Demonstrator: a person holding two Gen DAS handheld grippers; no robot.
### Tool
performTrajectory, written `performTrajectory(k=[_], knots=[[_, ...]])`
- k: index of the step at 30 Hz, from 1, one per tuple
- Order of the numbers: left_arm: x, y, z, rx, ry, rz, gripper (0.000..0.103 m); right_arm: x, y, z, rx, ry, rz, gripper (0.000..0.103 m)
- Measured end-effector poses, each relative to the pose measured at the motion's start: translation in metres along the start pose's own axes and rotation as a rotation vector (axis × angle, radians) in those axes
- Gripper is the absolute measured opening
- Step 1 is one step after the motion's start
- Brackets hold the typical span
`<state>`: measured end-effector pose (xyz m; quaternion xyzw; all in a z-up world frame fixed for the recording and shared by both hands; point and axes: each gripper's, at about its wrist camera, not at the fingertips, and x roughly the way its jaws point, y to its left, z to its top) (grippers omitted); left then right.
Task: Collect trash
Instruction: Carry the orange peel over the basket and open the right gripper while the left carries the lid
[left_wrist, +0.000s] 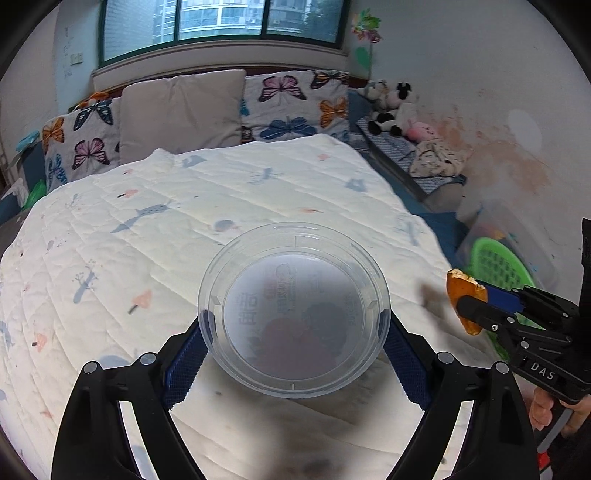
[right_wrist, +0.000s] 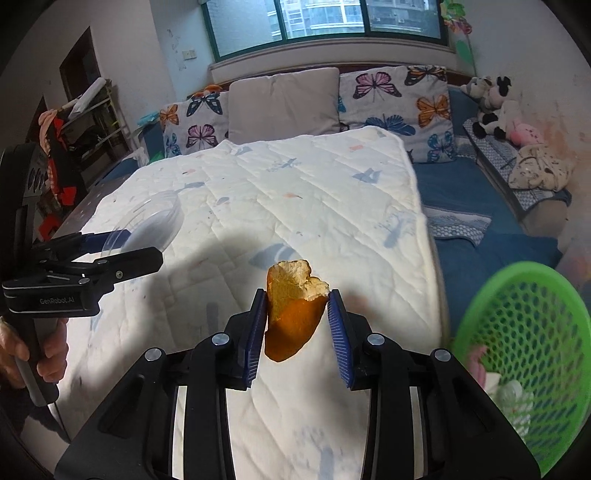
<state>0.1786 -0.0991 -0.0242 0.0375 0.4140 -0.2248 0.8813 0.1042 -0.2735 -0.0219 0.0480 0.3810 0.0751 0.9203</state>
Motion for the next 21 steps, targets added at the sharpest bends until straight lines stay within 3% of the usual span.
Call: performTrajectory(k=[21], knots=[[-0.013, -0.103, -0.002, 0.125, 0.002, -0.131, 0.086, -0.093, -0.051, -0.049, 0.087, -0.063, -0.109, 0.034]])
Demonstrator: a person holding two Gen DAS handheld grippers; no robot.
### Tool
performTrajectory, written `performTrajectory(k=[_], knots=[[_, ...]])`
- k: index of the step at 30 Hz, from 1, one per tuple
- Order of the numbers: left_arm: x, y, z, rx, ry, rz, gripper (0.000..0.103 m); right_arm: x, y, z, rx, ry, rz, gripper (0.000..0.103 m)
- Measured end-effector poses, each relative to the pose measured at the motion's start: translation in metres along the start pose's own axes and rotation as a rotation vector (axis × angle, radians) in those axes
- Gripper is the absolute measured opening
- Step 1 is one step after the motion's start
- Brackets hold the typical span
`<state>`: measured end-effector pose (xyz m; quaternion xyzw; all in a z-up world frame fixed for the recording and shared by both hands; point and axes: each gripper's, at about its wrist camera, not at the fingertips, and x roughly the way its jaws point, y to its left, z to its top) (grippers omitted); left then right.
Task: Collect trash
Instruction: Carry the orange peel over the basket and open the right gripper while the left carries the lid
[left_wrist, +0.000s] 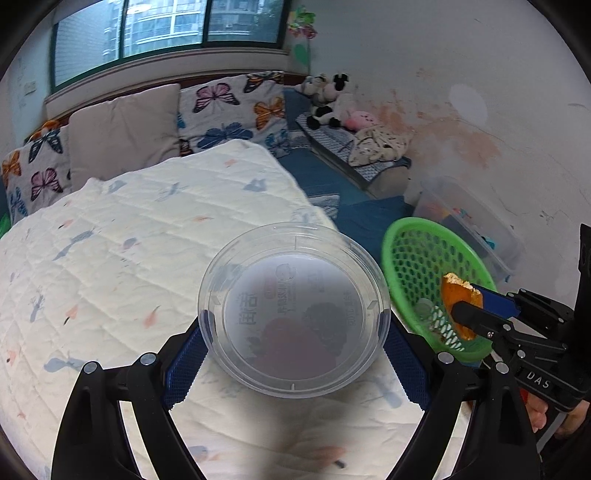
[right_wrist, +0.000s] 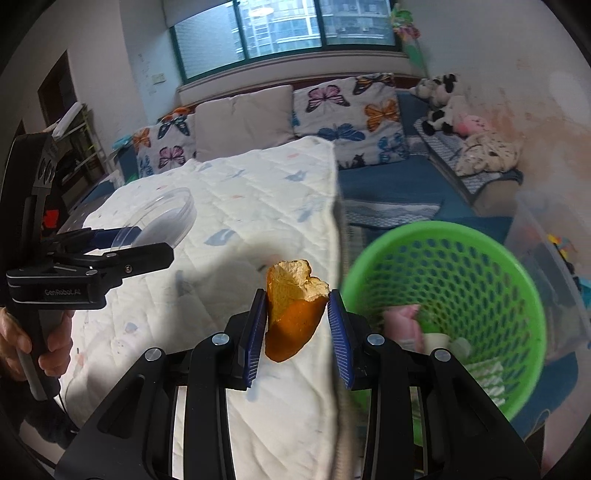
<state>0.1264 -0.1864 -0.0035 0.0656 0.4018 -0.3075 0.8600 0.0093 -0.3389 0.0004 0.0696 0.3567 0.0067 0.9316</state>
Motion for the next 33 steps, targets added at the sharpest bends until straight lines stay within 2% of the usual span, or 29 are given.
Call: performTrajectory(k=[9, 16, 23, 27, 33], knots=[[0.008, -0.043, 0.012, 0.060, 0.004, -0.042, 0.086, -0.028, -0.054, -0.012, 0.055, -0.011, -0.096, 0.034], [0.018, -0.070, 0.019, 0.094, 0.016, -0.063, 0.086, -0.031, -0.089, -0.017, 0.095, -0.002, -0.151, 0.035], [0.029, -0.092, 0.025, 0.119, 0.032, -0.083, 0.086, -0.028, -0.115, -0.024, 0.152, 0.008, -0.181, 0.040], [0.037, -0.106, 0.027, 0.138, 0.043, -0.097, 0.086, -0.027, -0.127, -0.028, 0.186, 0.008, -0.184, 0.050], [0.049, -0.124, 0.028, 0.147, 0.067, -0.122, 0.086, -0.035, -0.135, -0.029, 0.205, -0.008, -0.188, 0.054]])
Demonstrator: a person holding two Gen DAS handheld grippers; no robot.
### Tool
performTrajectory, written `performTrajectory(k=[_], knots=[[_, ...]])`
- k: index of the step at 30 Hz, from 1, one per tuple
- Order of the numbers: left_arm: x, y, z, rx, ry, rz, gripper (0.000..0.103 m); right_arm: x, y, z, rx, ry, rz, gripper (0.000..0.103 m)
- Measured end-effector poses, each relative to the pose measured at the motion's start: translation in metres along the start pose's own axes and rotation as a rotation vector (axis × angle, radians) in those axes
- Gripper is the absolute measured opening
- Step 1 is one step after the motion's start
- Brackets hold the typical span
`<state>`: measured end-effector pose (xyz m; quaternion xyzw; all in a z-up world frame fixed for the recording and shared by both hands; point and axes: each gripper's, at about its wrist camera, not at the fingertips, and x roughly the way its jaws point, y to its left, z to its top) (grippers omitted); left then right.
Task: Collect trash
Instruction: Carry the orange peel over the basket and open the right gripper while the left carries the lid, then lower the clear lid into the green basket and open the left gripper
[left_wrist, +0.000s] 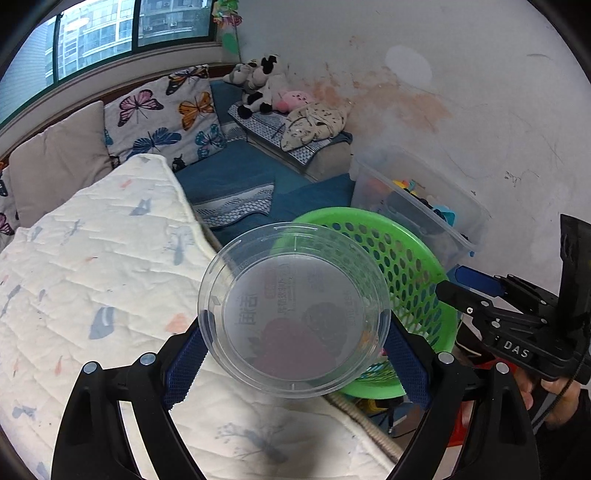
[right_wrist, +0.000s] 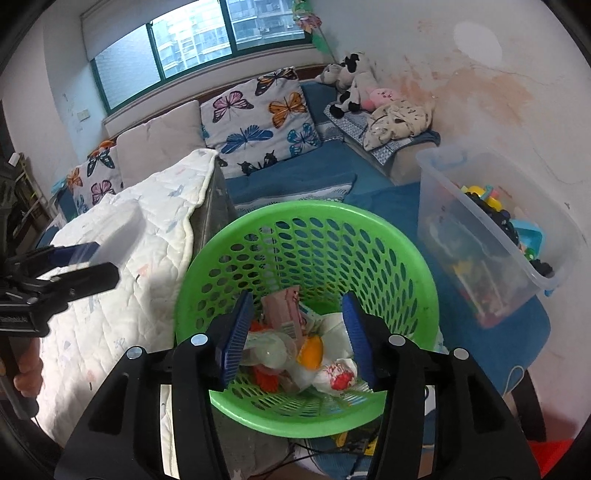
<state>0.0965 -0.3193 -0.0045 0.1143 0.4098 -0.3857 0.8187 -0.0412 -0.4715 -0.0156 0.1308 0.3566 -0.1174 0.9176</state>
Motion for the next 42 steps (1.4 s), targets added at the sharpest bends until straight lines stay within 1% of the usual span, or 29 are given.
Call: performTrajectory(k=[9, 12, 22, 27, 31, 35, 40, 42], knots=[[0.021, -0.023, 0.003, 0.013, 0.033, -0.022, 0.086, -0.017, -0.008, -0.005, 0.013, -0.026, 0.003, 0.056], [0.027, -0.029, 0.005, 0.018, 0.043, -0.025, 0.087, -0.022, -0.009, -0.007, 0.014, -0.037, 0.004, 0.062], [0.048, -0.044, 0.005, 0.041, 0.084, -0.018, 0.087, -0.033, -0.015, -0.014, 0.028, -0.056, 0.013, 0.064], [0.055, -0.048, 0.006, 0.041, 0.092, -0.026, 0.087, -0.036, -0.020, -0.017, 0.046, -0.060, 0.016, 0.064], [0.056, -0.049, 0.006, 0.039, 0.094, -0.033, 0.088, -0.038, -0.023, -0.020, 0.061, -0.062, 0.017, 0.065], [0.053, -0.048, 0.005, 0.036, 0.082, -0.041, 0.091, -0.040, -0.023, -0.022, 0.064, -0.062, 0.021, 0.065], [0.040, -0.040, 0.002, 0.019, 0.064, -0.040, 0.091, -0.045, -0.018, -0.023, 0.062, -0.067, 0.031, 0.066], [0.034, -0.035, 0.000, 0.013, 0.056, -0.035, 0.091, -0.047, -0.014, -0.024, 0.059, -0.069, 0.038, 0.068]])
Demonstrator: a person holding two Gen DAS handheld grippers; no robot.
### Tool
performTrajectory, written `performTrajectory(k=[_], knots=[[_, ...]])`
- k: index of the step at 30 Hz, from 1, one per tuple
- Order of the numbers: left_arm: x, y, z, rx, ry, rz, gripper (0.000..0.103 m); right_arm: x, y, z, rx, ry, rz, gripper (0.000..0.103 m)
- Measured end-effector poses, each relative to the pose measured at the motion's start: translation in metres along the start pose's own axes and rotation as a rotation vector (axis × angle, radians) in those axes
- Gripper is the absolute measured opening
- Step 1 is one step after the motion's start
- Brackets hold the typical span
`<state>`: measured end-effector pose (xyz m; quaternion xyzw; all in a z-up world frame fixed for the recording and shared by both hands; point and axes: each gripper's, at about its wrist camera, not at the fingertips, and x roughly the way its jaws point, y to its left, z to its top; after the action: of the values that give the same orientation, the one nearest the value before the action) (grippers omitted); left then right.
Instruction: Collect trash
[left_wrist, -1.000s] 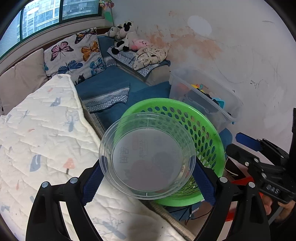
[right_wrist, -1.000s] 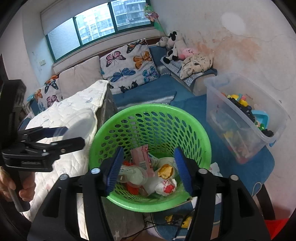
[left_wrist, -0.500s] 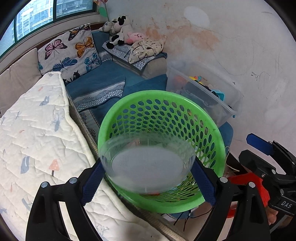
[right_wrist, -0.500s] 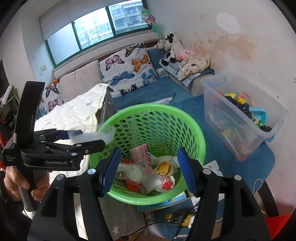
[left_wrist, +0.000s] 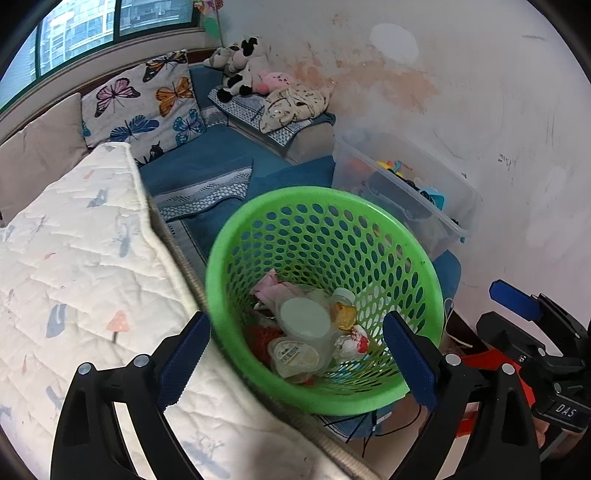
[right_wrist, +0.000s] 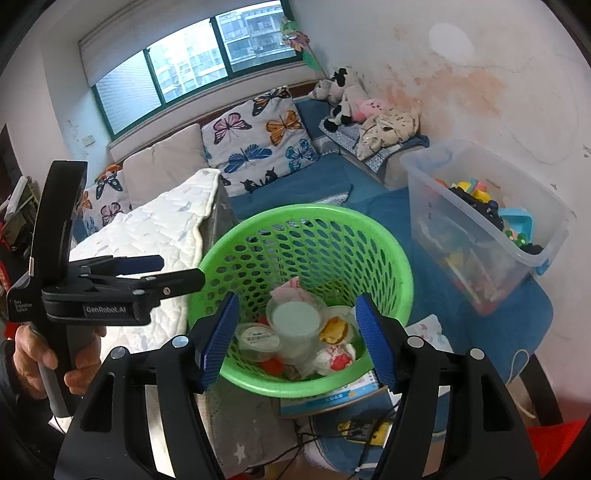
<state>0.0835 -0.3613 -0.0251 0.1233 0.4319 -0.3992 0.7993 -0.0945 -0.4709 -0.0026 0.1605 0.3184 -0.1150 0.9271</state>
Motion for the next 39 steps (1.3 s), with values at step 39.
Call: performTrajectory(k=[39], knots=[[-0.151, 0.144, -0.114, -0.228, -0.158, 0.369, 0.096, 0.009, 0.163, -0.017, -0.207, -0.001, 0.141, 0.092]])
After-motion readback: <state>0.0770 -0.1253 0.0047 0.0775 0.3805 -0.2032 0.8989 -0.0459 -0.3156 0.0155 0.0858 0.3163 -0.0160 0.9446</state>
